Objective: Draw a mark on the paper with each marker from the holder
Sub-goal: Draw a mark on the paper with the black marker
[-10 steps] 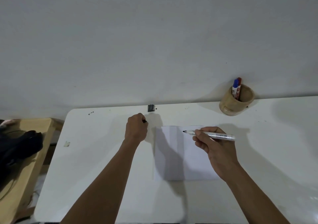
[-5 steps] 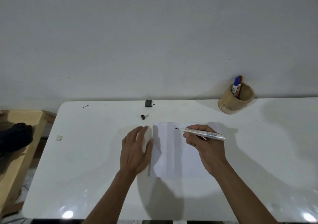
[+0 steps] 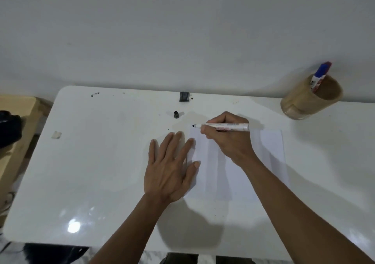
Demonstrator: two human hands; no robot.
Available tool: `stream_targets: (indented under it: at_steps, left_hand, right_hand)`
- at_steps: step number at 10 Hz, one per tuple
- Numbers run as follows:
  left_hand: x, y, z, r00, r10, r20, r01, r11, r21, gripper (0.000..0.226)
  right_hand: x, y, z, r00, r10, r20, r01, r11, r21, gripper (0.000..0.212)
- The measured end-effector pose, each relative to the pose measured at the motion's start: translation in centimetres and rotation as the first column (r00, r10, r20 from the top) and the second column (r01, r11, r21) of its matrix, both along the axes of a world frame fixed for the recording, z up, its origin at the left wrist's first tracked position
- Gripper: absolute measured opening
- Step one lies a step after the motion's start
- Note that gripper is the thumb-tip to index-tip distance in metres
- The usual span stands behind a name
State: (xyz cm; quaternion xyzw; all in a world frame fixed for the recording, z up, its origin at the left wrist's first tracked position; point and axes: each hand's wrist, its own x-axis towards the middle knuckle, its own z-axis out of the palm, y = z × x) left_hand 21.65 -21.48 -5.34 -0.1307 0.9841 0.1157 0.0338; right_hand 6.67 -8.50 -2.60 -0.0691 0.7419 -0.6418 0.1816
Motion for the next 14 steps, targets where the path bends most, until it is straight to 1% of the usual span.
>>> stream_targets:
  at_steps: [1,4,7,12,14]
  left_hand:
    - [0.0,-0.1,-0.3,1.000,0.002,-0.007,-0.002,1.000,-0.006,0.060]
    - [-0.1,0.0,-0.7,0.999,0.016,-0.045,-0.017,1.000,-0.018,0.060]
    - [0.0,0.1,-0.7,0.995,0.017,-0.094,-0.021,0.999,-0.034,0.059]
    - [0.0,0.1,-1.1,0.995,0.014,-0.096,-0.019,0.999,-0.043,0.060]
    - [0.1,0.1,-1.2,0.995,0.014,-0.099,-0.018,0.999,-0.046,0.060]
  right_hand:
    - [-0.2,-0.7,-1.3,0.999,0.021,-0.037,-0.020,0.999,0.038,0.021]
    - [-0.2,-0.8,-2.9,0.995,-0.020,-0.097,0.027,0.997,0.074,0.026]
    - [-0.4,-0.9,-3.3,0.996,-0.022,-0.086,0.030,0.995,0.092,0.026]
    - [-0.5,-0.7,-3.4,0.995,0.017,-0.101,-0.005,0.993,0.115,0.027]
    - [-0.4,-0.6,-3.2,0.996,0.025,-0.081,-0.016,0.994,0.108,0.028]
